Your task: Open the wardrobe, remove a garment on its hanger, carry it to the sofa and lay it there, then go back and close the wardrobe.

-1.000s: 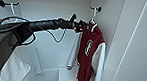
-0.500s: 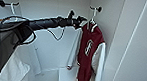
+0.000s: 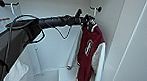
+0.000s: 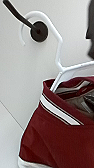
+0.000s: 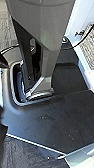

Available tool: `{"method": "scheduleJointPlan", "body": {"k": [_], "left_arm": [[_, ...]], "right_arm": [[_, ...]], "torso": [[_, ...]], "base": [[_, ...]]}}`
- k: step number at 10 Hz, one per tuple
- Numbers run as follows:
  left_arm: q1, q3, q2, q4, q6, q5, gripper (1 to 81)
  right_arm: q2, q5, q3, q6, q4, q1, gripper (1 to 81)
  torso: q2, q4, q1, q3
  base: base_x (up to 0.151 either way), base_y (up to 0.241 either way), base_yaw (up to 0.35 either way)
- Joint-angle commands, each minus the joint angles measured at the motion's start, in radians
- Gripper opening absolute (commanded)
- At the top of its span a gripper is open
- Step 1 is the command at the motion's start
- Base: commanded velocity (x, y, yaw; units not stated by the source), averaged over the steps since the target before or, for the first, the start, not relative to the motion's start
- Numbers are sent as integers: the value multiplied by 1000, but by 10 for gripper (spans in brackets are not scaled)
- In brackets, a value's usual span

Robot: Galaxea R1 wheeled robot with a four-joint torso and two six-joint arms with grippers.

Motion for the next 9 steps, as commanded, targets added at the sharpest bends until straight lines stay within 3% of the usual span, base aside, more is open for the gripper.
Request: {"method": "scheduleJointPlan", "body": {"k": [1, 5, 6, 7, 9], "left_arm": [[-209, -28, 7, 20, 3, -12, 811], [-209, -52, 38, 32, 3, -38, 811], [-209, -51, 44, 37, 3, -38, 811], [-209, -51, 48, 37, 3, -38, 811], [-209, -54, 58, 46, 3, -37, 811]], "right_arm": [[9, -43, 13, -2, 0, 23, 811], [11, -42, 13, -2, 0, 18, 811], [11, -42, 13, -2, 0, 18, 811], [11, -42, 13, -2, 0, 18, 811], [11, -42, 13, -2, -2, 17, 811]], "torso": [[0, 0, 0, 0], [0, 0, 0, 0], [0, -70, 0, 0], [0, -3, 0, 0], [0, -14, 0, 0]], "base": [[0, 0, 0], [0, 0, 0], [0, 0, 0], [0, 0, 0], [0, 0, 0]]}}
